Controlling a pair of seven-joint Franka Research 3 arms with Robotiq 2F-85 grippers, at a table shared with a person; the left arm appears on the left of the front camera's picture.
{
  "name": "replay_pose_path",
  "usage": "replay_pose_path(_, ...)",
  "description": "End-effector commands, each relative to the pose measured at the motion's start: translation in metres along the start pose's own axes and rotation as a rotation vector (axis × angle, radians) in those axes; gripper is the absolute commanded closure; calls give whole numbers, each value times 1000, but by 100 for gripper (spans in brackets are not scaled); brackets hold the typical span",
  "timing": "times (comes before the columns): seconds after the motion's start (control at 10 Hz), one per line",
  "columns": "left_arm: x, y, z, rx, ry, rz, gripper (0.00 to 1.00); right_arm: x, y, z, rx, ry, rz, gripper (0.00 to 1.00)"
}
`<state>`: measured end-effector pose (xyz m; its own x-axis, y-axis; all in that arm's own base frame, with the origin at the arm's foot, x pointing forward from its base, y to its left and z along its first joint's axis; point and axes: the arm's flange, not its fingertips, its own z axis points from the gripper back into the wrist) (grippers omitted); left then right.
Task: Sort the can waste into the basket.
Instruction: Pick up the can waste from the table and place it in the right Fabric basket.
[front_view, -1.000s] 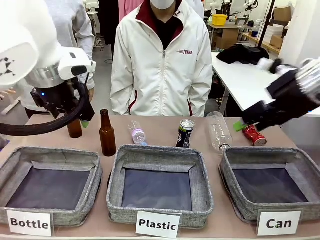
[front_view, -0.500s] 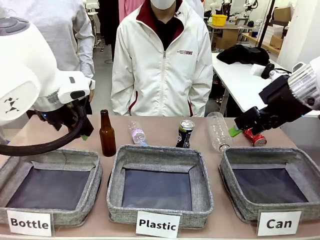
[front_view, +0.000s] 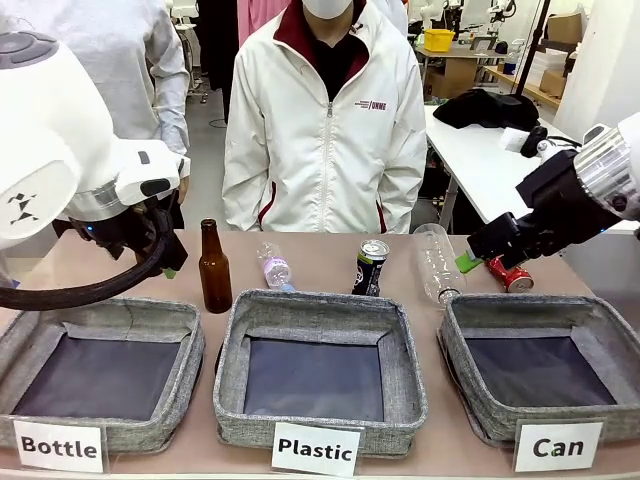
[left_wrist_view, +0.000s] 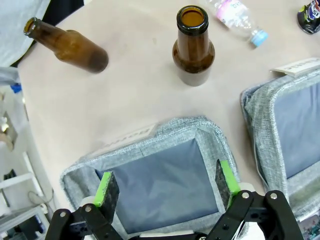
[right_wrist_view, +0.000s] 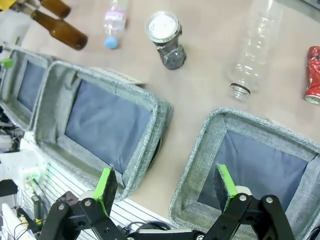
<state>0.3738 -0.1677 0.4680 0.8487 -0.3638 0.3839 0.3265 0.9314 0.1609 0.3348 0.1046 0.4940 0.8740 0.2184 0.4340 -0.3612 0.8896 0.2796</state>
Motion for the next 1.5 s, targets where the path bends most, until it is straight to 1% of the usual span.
replay_pose_path(0.0,0,0,0,0,0,0,0,0,0,0,0,0,0,0)
replay_pose_path(0.1,-9,14,41,-188,-20,68,0,-10,-8,34,99,23,-83,0)
replay_pose_path(0.2,-20,36,69,-381,19,99,0,-23,-22,66,147,83,-201,0)
replay_pose_path(0.3,-33,62,78,-489,60,162,0,-40,-43,93,237,89,-274,0)
replay_pose_path(0.4,-54,98,77,-547,85,255,0,-62,-75,116,322,67,-361,0)
replay_pose_path(0.5,-78,137,69,-628,58,359,0,-86,-106,130,413,25,-405,0)
replay_pose_path(0.6,-103,176,66,-721,21,462,0,-112,-137,140,465,-37,-490,0)
replay_pose_path(0.7,-136,211,62,-805,-62,578,0,-140,-166,143,487,-110,-611,0)
replay_pose_path(0.8,-167,229,49,-862,-116,708,0,-168,-195,144,508,-219,-746,0)
replay_pose_path(0.9,-185,239,33,-893,-122,817,0,-196,-223,144,556,-340,-851,0)
replay_pose_path(1.0,-192,239,23,-916,-119,888,0,-215,-242,142,580,-395,-916,0)
replay_pose_path(1.1,-197,240,16,-947,-134,930,0,-229,-258,138,595,-436,-980,0)
replay_pose_path(1.2,-194,237,11,-989,-168,977,0,-240,-271,134,619,-474,-1031,0)
replay_pose_path(1.3,-194,227,10,-990,-168,1011,0,-249,-282,130,629,-510,-1095,0)
replay_pose_path(1.4,-190,218,10,-971,-148,1046,0,-252,-280,130,571,-557,-1130,0)
